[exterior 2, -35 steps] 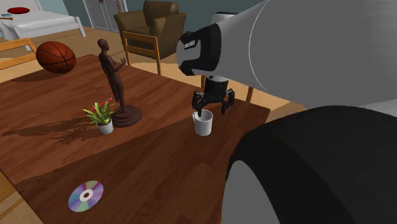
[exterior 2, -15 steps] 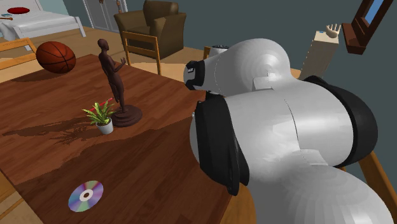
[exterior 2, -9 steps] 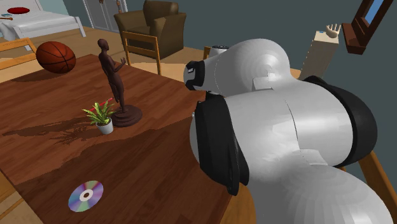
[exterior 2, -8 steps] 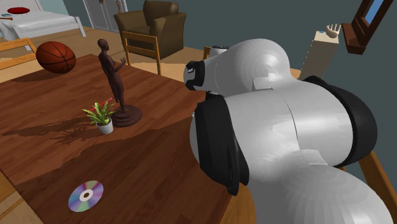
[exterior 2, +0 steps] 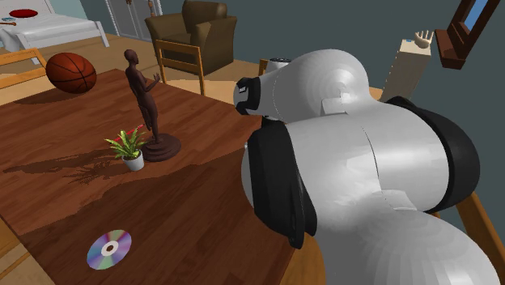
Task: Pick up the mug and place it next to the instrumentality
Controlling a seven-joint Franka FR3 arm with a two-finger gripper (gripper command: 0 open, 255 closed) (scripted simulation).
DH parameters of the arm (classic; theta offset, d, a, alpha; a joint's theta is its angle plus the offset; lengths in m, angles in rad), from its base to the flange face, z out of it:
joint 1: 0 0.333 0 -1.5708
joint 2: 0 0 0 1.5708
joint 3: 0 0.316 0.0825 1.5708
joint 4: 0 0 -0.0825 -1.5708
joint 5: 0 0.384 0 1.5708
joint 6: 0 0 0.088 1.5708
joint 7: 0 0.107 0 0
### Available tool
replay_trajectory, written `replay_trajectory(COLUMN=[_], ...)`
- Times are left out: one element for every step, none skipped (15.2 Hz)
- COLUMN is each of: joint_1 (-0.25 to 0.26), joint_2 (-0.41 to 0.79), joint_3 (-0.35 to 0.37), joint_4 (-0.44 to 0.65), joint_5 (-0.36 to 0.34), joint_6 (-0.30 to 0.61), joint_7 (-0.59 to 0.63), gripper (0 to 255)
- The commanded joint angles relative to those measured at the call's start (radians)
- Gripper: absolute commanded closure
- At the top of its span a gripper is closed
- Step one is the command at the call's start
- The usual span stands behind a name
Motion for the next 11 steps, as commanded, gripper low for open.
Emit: replay_trajectory(joint_1=[0.000, 0.000, 0.000, 0.000, 0.000, 0.001, 0.001, 0.001, 0.001, 0.000, 0.000], joint_2=[0.000, -0.005, -0.010, -0.015, -0.020, -0.024, -0.028, -0.032, -0.036, -0.040, -0.043], joint_3=[0.000, -0.001, -0.001, -0.002, -0.002, -0.003, -0.003, -0.004, -0.004, -0.005, -0.005], joint_4=[0.000, 0.006, 0.011, 0.018, 0.024, 0.031, 0.038, 0.046, 0.054, 0.061, 0.070], joint_5=[0.000, -0.001, -0.002, -0.004, -0.005, -0.006, -0.007, -0.008, -0.009, -0.010, -0.011], joint_6=[0.000, -0.011, -0.021, -0.032, -0.043, -0.055, -0.066, -0.077, -0.089, -0.100, -0.112], joint_7=[0.000, 0.001, 0.003, 0.004, 0.005, 0.006, 0.008, 0.009, 0.010, 0.011, 0.012], gripper=[255, 255, 255, 255, 255, 255, 255, 255, 255, 255, 255])
